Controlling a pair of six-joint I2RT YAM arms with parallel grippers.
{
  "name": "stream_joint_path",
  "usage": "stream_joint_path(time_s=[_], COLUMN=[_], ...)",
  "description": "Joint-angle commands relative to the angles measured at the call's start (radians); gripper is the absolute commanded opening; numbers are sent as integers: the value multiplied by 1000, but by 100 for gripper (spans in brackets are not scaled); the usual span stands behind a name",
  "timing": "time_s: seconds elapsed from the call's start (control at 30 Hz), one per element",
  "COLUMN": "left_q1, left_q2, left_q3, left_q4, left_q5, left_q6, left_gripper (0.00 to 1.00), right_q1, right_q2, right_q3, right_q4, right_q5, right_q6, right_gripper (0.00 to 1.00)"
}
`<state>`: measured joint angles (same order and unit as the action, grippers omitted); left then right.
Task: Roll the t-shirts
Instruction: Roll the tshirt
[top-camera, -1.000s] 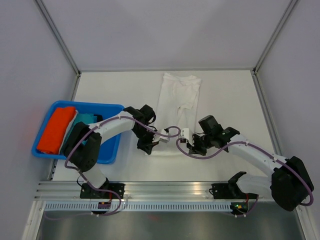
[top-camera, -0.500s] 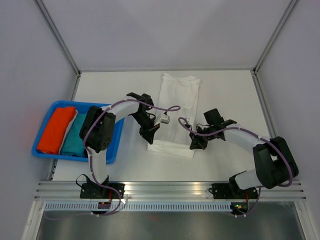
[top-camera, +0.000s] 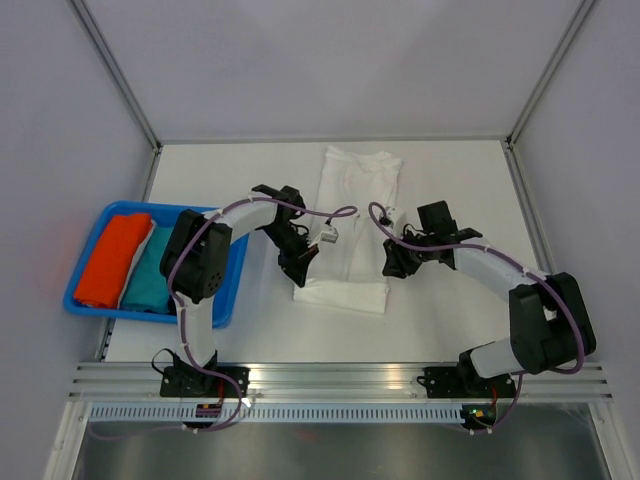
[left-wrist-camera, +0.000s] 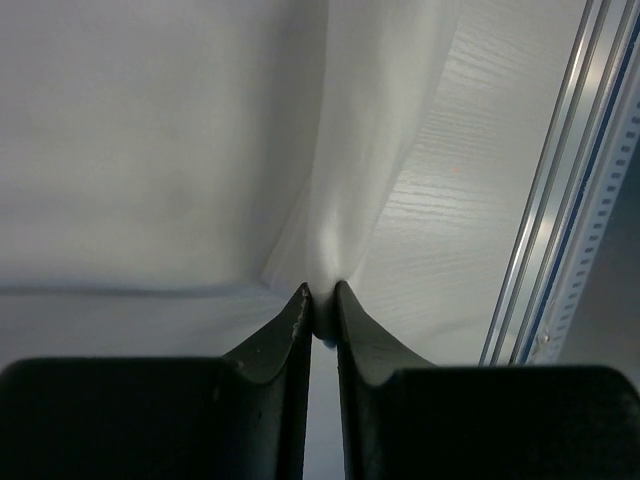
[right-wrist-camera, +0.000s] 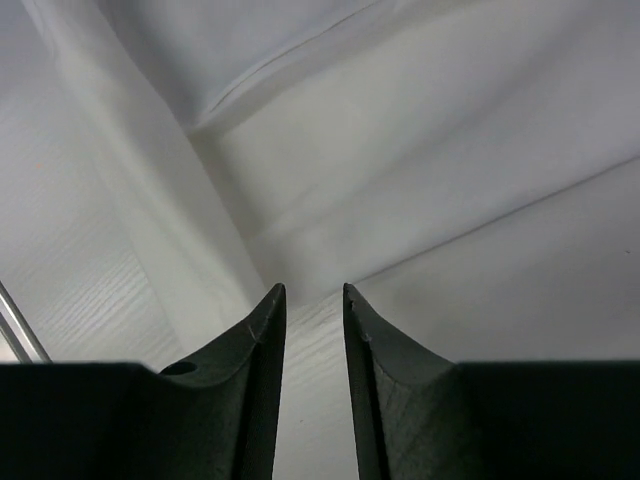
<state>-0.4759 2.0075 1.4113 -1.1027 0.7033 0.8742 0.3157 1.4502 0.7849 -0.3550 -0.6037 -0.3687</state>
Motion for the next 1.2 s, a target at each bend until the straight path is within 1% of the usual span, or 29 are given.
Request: stream_joint_path(time_s=[0.0, 0.13, 0.2, 0.23, 0.27, 0.33, 0.37, 0.47, 0.5, 0.57, 0.73, 0.93, 0.97, 1.0, 1.07, 1.1, 1.17], left_q1=[14, 20, 20, 20, 20, 20, 20, 22, 22, 25, 43, 62, 62, 63, 59, 51, 33], left_q2=[-1, -12, -10, -7, -9, -10, -12, -23, -24, -32, -55, -81, -87, -107, -139, -186, -232], left_q3=[38, 34, 34, 34, 32, 32, 32, 34, 35, 38, 40, 28, 20, 12, -9, -18, -38], left_q4=[73, 106, 113, 115, 119, 132, 136, 167, 175, 191, 214, 263, 292, 305, 346, 363, 379], left_q5=[-19, -22, -24, -28, -30, -31, -31, -33, -37, -41, -70, -143, -163, -200, -218, -238, -243], left_q6=[-98, -138, -145, -152, -155, -171, -178, -213, -221, -242, -276, -294, -299, -300, -288, -281, -262], left_gripper=[19, 20, 20, 20, 20, 21, 22, 24, 24, 25, 29, 30, 30, 30, 30, 30, 30], right_q1=[-15, -15, -13, -12, 3, 32, 69, 120, 125, 125, 122, 118, 117, 115, 109, 108, 106], right_q2=[-66, -151, -183, -213, -223, -225, -215, -166, -151, -111, -67, -30, -30, -31, -37, -51, -65], right_q3=[86, 45, -22, -48, -93, -116, -119, -137, -151, -179, -179, -174, -176, -176, -179, -182, -184], right_q4=[-36, -35, -3, 37, 121, 187, 220, 223, 225, 237, 269, 263, 264, 261, 263, 266, 271], right_q5=[30, 9, -75, -108, -145, -156, -163, -137, -93, -42, 48, 68, 73, 77, 79, 76, 70], right_q6=[115, 191, 212, 276, 309, 400, 415, 425, 430, 447, 510, 534, 537, 542, 541, 542, 545], right_gripper=[35, 26, 18, 16, 12, 8, 6, 4, 3, 0, 0, 0, 0, 0, 0, 0, 0])
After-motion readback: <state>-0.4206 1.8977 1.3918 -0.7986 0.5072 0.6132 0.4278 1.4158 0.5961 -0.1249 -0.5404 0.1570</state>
